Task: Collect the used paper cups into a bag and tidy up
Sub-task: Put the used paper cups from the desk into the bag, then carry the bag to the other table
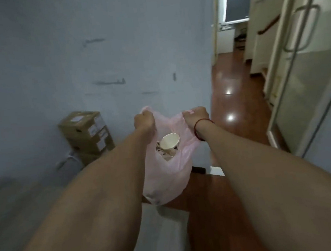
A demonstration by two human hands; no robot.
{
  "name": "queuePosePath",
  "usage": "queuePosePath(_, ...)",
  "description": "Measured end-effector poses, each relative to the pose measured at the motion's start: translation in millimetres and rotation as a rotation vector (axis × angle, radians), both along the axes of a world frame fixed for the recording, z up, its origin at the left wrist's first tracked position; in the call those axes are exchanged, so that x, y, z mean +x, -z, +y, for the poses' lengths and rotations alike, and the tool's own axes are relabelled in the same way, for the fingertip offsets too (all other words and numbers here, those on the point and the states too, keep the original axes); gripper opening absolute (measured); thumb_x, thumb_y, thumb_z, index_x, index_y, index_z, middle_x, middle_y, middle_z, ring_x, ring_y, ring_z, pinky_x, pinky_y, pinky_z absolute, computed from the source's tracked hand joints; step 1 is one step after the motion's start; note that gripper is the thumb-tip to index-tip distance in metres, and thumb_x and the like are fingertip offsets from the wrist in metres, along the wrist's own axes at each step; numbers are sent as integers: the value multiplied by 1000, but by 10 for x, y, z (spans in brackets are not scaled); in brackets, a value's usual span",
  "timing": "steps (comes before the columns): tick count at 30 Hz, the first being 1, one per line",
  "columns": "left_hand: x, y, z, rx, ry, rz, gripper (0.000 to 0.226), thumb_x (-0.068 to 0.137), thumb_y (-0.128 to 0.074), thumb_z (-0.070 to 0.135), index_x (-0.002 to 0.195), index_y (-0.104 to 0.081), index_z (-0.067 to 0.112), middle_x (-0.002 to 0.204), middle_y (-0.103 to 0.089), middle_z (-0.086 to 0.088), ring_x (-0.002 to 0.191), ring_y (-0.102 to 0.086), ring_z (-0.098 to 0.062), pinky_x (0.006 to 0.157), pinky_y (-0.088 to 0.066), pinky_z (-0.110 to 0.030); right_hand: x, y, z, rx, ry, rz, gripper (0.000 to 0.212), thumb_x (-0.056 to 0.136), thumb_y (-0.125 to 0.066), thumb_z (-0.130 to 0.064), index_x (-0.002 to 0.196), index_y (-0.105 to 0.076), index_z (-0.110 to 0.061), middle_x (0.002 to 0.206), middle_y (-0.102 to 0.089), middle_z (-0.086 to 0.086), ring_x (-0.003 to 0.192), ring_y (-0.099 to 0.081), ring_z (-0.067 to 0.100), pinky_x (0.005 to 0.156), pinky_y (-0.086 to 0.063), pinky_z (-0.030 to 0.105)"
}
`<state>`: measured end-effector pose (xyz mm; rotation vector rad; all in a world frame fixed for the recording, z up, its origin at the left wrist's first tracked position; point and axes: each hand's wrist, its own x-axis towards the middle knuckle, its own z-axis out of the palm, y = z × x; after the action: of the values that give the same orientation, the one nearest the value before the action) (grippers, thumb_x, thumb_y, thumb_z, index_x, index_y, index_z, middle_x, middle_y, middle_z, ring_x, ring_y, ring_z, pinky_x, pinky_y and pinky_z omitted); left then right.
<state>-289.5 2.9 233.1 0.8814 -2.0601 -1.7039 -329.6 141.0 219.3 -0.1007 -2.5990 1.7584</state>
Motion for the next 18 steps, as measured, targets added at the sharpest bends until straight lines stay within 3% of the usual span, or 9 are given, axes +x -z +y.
queuePosePath(2, -281, 14, 524, -1, 107, -10, 49, 101, -33, 29, 122, -57, -8, 96, -65, -19, 65, -62, -27, 49, -48, -29, -156, 9, 552, 2, 92, 11, 17, 88, -49, -17, 79, -59, -6, 82, -54, 10, 77, -50, 22, 68, -38, 27)
queuePosePath(4, -543, 58, 1066, -21, 214, -43, 50, 100, -33, 30, 121, -58, -8, 83, -59, -17, 51, -50, -21, 40, -33, -19, -294, 29, 1140, -12, 198, 3, 27, 90, -49, -17, 92, -69, 1, 89, -64, 11, 84, -59, 25, 70, -40, 25)
queuePosePath(6, -786, 115, 1624, -16, 307, -49, 47, 99, -34, 28, 123, -57, -6, 83, -60, -18, 56, -54, -22, 46, -37, -18, -425, 87, 1765, -64, 287, -5, 31, 92, -52, -17, 108, -69, 3, 108, -70, 15, 95, -64, 26, 71, -41, 23)
queuePosePath(9, -1115, 231, 2548, 6, 411, -25, 45, 100, -36, 29, 124, -57, -2, 107, -66, -23, 81, -62, -28, 67, -44, -28, -532, 223, 2764, -65, 445, -34, 32, 92, -51, -19, 112, -68, 1, 117, -68, 18, 104, -65, 29, 76, -46, 25)
queuePosePath(11, -1316, 325, 3382, -4, 506, -49, 47, 100, -35, 34, 125, -59, 2, 102, -67, -19, 76, -61, -27, 75, -47, -32, -589, 338, 3580, -76, 581, -68, 34, 91, -49, -21, 115, -67, -4, 121, -67, 16, 110, -64, 31, 88, -49, 31)
queuePosePath(13, -1405, 368, 3882, -7, 574, -55, 47, 101, -34, 34, 128, -58, 4, 100, -65, -16, 71, -56, -23, 75, -44, -31, -601, 423, 4044, -104, 618, -111, 35, 90, -50, -22, 116, -66, -5, 122, -66, 15, 110, -63, 32, 91, -50, 34)
queuePosePath(17, -1470, 416, 5287, -12, 792, -97, 49, 102, -31, 33, 136, -49, 2, 121, -62, -19, 102, -61, -32, 86, -49, -38, -467, 485, 5309, -67, 752, -107, 12, 88, -52, -23, 88, -58, -13, 98, -62, 10, 87, -55, 20, 77, -41, 30)
queuePosePath(18, -1426, 399, 5638, -3, 858, -96, 50, 102, -30, 32, 137, -48, 1, 118, -63, -19, 103, -63, -32, 85, -51, -38, -400, 478, 5628, -55, 786, -102, 9, 88, -53, -22, 85, -56, -14, 92, -57, 8, 84, -51, 19, 74, -39, 29)
